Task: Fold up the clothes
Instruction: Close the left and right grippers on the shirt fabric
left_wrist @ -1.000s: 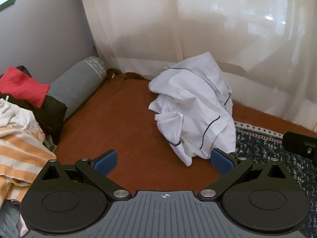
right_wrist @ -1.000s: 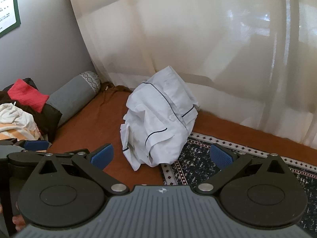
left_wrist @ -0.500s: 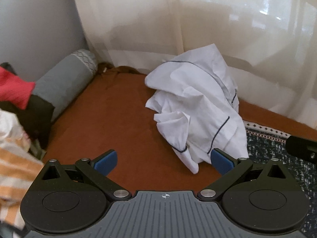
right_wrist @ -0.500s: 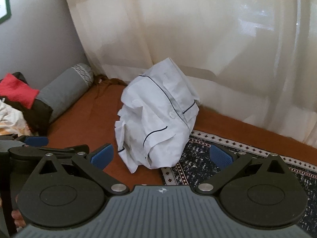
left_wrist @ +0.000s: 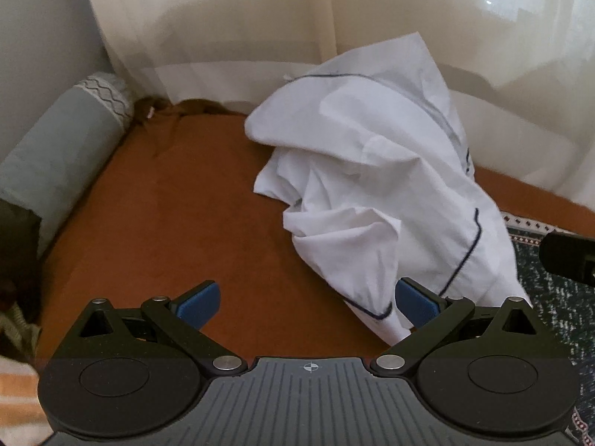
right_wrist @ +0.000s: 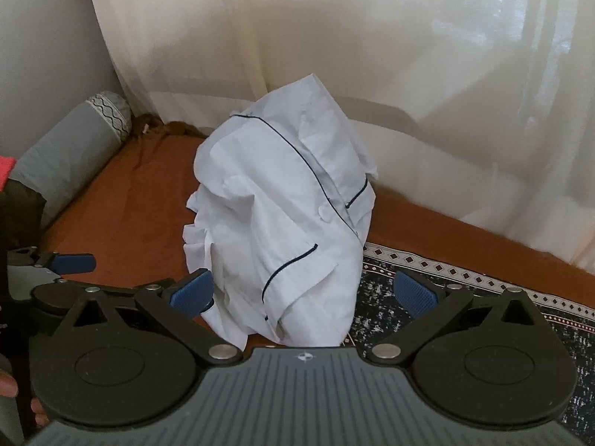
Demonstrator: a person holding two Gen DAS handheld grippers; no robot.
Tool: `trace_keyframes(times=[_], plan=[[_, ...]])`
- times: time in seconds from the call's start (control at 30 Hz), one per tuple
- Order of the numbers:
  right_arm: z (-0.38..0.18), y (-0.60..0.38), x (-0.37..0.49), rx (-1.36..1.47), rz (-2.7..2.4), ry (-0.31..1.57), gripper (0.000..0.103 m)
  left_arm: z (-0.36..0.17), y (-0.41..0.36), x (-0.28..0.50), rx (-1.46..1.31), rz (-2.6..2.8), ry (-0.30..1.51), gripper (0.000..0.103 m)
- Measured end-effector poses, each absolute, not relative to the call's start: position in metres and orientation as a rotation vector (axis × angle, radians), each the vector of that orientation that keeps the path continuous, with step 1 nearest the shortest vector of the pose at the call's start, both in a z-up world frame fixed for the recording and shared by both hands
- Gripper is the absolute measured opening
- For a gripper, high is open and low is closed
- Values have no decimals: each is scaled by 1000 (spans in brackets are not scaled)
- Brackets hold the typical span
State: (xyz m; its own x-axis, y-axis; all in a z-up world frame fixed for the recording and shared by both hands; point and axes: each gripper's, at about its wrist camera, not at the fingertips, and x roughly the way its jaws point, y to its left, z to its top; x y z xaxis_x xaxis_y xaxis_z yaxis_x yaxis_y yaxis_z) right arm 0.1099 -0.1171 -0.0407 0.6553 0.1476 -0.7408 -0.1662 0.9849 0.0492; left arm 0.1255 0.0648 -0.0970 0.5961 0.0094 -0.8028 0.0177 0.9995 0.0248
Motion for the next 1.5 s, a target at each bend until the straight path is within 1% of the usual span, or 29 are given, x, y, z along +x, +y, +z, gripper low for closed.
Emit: trace_keyframes(times=[0.7,0.97,1.03,1.17,1.2,1.23,1.27,1.3,1.33,1.37,1.4,1.43,1.47,1.5], plan=[[-50,-91,144,-62,156,853,103,-112,83,157,8,-47,961,103],[-68,-93,168,-65,145,867,103,-130,76,172,12,-82,983,103],[-74,-93,175,-65,145,873,103,-134,76,177,5,-97,987,100],[-86,-94,193,-58,154,870,102,-142,75,189,-24,-152,1004,89],[-90,-94,199,-53,159,877,101,-144,74,191,-28,-169,1010,84],[-93,-94,205,-48,165,884,98,-146,72,194,-22,-181,1016,83],[-97,-94,211,-45,171,894,96,-148,70,196,-16,-197,1023,77],[-102,-94,217,-45,179,911,92,-151,68,198,-10,-213,1030,70],[-107,-93,223,-44,191,926,88,-153,66,199,-4,-230,1037,64],[-111,-92,227,-39,209,940,87,-154,65,200,-1,-246,1038,51],[-115,-91,231,-35,226,955,81,-155,63,200,2,-263,1039,40],[-119,-90,234,-34,241,972,77,-156,61,200,19,-267,1038,35],[-123,-88,237,-33,257,989,75,-157,59,199,39,-269,1036,19],[-125,-88,239,-30,272,998,67,-157,58,199,60,-270,1033,3]])
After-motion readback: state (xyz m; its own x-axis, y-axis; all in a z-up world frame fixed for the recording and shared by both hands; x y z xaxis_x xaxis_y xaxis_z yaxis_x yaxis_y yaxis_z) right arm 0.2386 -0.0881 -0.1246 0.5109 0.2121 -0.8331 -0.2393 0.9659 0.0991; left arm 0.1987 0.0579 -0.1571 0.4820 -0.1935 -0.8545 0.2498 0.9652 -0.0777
